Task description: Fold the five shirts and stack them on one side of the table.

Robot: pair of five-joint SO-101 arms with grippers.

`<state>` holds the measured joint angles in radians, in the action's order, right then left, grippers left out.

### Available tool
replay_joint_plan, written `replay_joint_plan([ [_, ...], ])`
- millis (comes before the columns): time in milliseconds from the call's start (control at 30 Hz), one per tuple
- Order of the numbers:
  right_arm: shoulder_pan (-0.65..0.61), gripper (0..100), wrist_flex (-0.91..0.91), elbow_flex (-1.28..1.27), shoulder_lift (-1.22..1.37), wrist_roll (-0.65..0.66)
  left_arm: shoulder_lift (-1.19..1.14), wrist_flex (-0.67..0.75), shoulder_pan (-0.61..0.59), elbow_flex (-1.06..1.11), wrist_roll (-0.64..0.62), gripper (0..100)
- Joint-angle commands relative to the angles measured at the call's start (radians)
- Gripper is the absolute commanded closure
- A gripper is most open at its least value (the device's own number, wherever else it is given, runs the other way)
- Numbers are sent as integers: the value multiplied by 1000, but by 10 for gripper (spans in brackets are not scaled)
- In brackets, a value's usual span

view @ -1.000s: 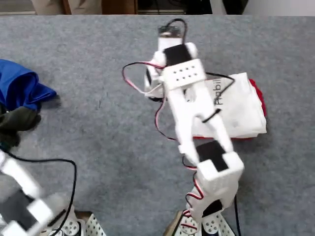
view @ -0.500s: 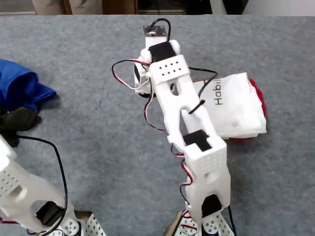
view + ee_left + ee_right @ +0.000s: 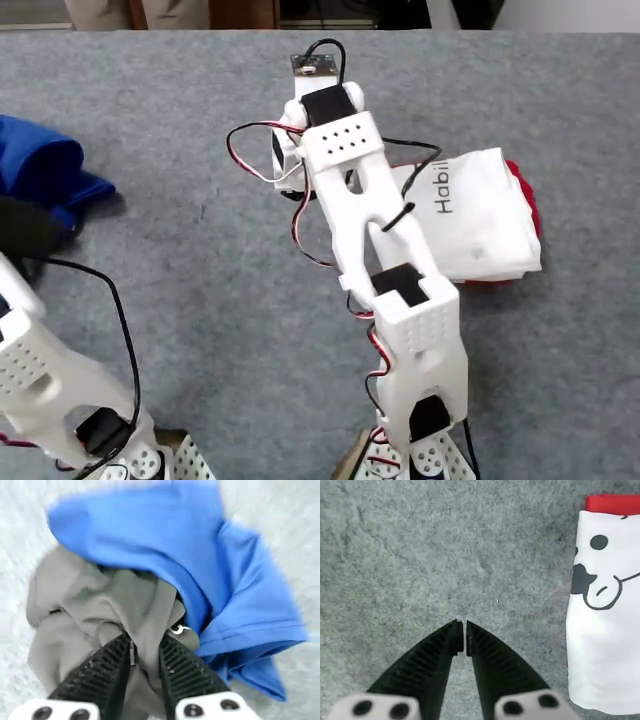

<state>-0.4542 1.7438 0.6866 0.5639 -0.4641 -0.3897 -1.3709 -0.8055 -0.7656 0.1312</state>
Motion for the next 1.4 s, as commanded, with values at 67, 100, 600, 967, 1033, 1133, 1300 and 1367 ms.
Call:
replay_joint_plan([
  [67,10,975,9,45,-10,9,91,-40,44,-305,-92,982],
  [100,12,975,9,47,-10,9,91,-40,51,-345,-110,982],
  [600,108,975,-2,47,-8,17,-35,476,-75,-419,-430,982],
  [967,108,973,-51,398,-5,330,160,37,195,-660,-342,982],
  [1033,108,973,-68,473,-4,417,188,-40,252,-715,-322,982],
  [1133,108,973,-89,552,-4,516,234,-117,296,-816,-324,982],
  [1300,110,973,-163,581,-4,552,288,-261,344,-904,-322,982],
  [1367,110,973,-195,578,-4,552,289,-347,373,-902,-322,982],
])
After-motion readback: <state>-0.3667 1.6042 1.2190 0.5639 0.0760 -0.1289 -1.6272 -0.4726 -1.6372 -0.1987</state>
